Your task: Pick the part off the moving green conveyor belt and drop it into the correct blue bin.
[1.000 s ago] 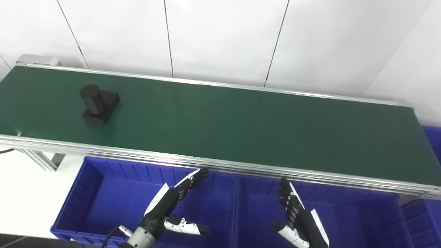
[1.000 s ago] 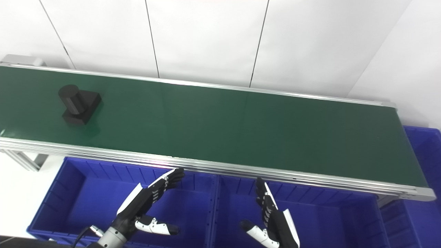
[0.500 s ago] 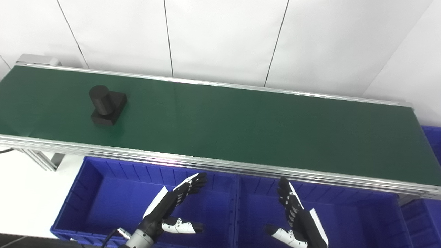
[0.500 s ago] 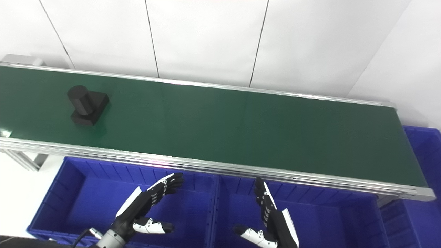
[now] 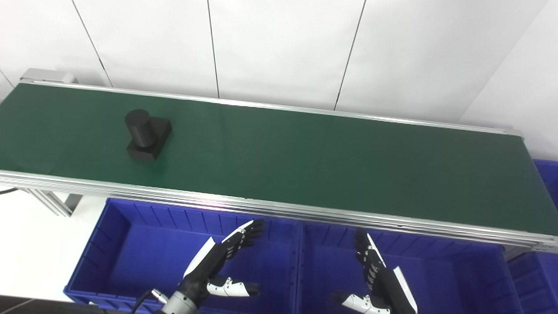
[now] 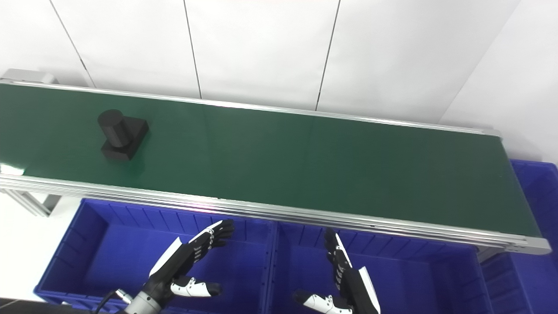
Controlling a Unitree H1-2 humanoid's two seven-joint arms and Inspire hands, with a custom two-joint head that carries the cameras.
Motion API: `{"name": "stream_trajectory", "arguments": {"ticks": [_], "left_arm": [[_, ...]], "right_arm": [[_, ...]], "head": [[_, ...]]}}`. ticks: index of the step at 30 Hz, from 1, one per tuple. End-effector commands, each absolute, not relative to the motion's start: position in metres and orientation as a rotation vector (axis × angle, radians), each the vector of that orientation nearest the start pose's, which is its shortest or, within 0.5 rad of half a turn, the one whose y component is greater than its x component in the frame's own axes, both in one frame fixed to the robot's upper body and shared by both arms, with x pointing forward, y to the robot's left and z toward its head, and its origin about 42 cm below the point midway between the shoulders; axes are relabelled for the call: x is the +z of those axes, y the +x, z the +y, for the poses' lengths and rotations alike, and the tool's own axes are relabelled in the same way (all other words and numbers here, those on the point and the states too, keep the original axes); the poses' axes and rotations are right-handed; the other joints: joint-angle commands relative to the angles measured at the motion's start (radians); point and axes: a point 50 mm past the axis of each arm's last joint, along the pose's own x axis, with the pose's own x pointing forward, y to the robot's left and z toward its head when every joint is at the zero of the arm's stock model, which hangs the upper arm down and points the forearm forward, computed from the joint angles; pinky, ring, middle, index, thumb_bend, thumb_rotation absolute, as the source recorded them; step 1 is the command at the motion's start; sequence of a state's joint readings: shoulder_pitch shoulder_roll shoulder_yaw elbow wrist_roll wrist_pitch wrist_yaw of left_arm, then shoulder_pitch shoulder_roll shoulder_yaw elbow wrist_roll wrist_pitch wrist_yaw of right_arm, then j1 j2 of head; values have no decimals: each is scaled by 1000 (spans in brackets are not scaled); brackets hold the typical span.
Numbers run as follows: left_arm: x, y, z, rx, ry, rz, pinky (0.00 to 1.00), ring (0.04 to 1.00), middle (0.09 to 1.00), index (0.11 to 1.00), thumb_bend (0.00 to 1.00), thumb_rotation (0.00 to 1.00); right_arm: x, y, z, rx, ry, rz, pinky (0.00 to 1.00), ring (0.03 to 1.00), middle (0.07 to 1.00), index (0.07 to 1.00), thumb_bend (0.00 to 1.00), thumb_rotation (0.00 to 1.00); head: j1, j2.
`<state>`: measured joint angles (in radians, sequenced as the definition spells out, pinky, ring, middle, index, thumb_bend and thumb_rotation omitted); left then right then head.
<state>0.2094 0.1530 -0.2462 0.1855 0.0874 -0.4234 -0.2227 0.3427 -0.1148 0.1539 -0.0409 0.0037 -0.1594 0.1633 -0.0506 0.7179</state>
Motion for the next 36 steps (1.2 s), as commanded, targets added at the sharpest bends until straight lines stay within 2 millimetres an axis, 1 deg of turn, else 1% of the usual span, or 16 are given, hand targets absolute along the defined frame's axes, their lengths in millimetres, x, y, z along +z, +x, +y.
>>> {"name": "stream_trajectory", "arguments": {"ticks": [1, 7, 10, 17, 18, 22, 25, 27, 32, 36], "left_arm": [[29, 191, 193, -479, 169, -76, 870, 895, 902, 905, 903, 543], [27, 191, 194, -479, 170, -71, 866, 894, 905, 904, 910, 542], [28, 191, 194, -479, 177, -71, 871, 899, 905, 907, 899, 543], [28, 191, 195, -479, 173, -72, 869, 898, 902, 908, 904, 547], [28, 191, 195, -477, 171, -73, 866, 895, 901, 905, 899, 537], [29, 191, 195, -475, 170, -75, 864, 892, 898, 903, 899, 534], [29, 190, 195, -475, 172, -77, 863, 891, 896, 899, 900, 530], [30, 190, 194, -475, 171, -79, 863, 890, 895, 900, 896, 519], [30, 190, 194, -475, 164, -80, 863, 890, 895, 900, 893, 511], [31, 190, 192, -478, 169, -81, 856, 886, 893, 898, 896, 518]], "right_arm": [[52, 161, -214, 263, -69, 65, 999, 998, 989, 1000, 905, 355], [50, 161, -214, 264, -83, 63, 990, 990, 984, 1000, 912, 380], [51, 161, -213, 263, -86, 64, 984, 999, 997, 1000, 892, 366], [52, 161, -213, 256, -105, 69, 985, 994, 994, 999, 891, 360], [52, 161, -213, 258, -110, 69, 992, 994, 995, 1000, 886, 359], [53, 160, -212, 256, -113, 78, 994, 999, 1000, 998, 883, 333], [53, 160, -212, 255, -129, 74, 963, 995, 1000, 995, 876, 308], [53, 160, -212, 251, -138, 76, 962, 993, 1000, 993, 870, 292], [56, 159, -211, 242, -171, 85, 927, 991, 1000, 988, 867, 301], [55, 159, -213, 241, -169, 77, 943, 984, 1000, 986, 859, 289]], "head": [[-2, -6], [-3, -11], [-3, -11], [-9, -7], [-9, -7], [-10, -3], [-11, -2], [-10, -1], [-7, 1], [9, -3]]}}
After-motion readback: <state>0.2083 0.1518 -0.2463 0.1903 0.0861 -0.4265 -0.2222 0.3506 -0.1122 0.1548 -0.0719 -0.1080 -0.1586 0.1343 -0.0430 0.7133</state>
